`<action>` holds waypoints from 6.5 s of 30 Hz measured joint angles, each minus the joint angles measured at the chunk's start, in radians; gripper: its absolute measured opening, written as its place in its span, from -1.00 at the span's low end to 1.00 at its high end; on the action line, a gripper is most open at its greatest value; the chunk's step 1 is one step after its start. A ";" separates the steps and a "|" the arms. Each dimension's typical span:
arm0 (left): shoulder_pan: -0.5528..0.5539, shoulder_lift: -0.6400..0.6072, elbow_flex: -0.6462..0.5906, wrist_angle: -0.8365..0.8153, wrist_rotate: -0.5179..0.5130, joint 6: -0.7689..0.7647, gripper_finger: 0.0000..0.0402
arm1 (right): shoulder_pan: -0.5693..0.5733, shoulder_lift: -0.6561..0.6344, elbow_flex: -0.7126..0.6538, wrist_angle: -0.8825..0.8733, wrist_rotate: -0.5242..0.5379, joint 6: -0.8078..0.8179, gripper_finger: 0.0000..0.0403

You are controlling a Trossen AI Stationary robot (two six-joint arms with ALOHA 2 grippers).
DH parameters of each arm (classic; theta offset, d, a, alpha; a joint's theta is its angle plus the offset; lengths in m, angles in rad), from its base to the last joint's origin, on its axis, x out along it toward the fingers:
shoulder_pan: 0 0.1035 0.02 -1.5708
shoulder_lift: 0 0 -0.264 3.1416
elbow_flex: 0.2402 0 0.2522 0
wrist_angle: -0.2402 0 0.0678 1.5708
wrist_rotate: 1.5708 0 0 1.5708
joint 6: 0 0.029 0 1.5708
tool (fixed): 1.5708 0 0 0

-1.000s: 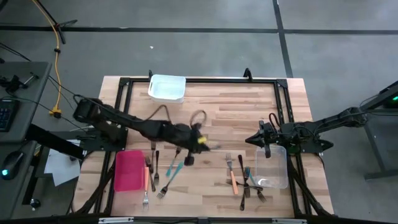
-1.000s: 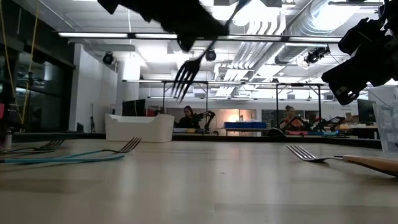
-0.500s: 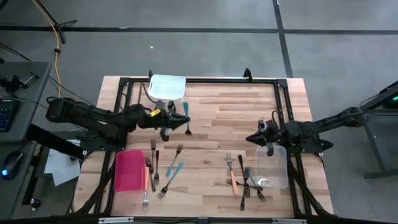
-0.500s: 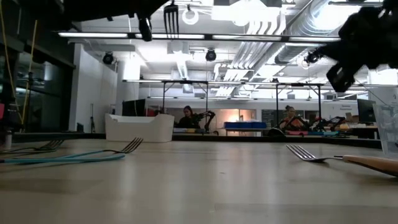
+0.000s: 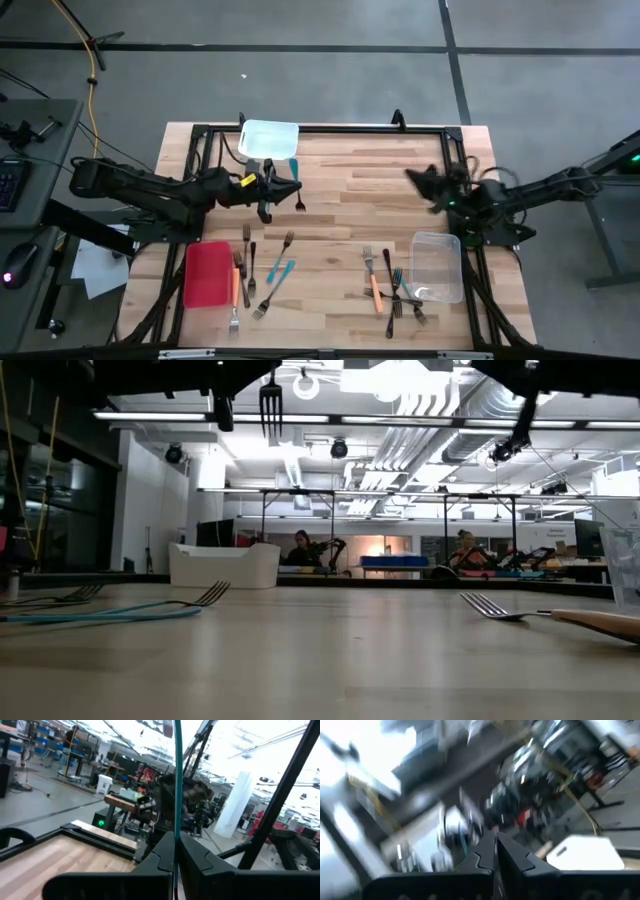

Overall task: Sort silverware by color (type)
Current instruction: Put the blue fork into the white bin

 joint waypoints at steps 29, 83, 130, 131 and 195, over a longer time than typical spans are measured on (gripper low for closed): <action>0.000 0.003 0.000 -0.006 0.001 0.035 -1.00 | -0.019 0.504 0.466 -0.471 -0.203 -0.170 -0.98; 0.760 0.659 0.795 -1.587 -0.119 0.875 -1.00 | -0.019 0.504 0.467 -0.467 -0.123 -0.110 -0.98; 0.752 0.781 0.796 -1.614 -0.122 0.820 -0.35 | -0.019 0.503 0.467 -0.482 -0.124 -0.109 -0.98; 0.752 0.781 0.796 -1.614 -0.122 0.820 -0.31 | -0.019 0.504 0.467 -0.482 -0.124 -0.109 -0.98; -0.014 -0.215 0.111 -0.486 -0.168 0.037 -0.07 | -0.024 0.503 0.467 -0.452 -0.122 -0.188 -0.98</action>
